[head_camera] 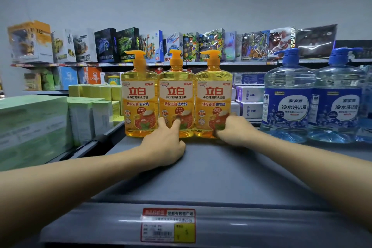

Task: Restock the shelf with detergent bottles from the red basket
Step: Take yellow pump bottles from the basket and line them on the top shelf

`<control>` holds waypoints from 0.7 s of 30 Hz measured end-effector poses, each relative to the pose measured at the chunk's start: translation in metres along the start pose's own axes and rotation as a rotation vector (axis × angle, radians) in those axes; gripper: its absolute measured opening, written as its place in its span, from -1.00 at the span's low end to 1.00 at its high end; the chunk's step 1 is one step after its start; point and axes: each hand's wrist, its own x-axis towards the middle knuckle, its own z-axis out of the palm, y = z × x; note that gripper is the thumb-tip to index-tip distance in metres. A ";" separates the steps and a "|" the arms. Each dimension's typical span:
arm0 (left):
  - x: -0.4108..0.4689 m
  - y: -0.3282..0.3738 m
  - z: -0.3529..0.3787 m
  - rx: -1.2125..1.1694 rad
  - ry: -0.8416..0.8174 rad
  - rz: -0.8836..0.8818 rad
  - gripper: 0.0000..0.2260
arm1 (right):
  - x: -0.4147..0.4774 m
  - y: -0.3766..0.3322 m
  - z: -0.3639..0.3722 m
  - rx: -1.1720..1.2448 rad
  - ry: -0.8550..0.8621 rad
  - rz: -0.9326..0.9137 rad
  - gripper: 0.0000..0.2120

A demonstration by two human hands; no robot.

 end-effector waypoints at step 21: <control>-0.179 0.119 0.041 -0.312 0.583 0.739 -0.75 | -0.314 0.063 0.009 -0.244 0.653 0.254 -0.71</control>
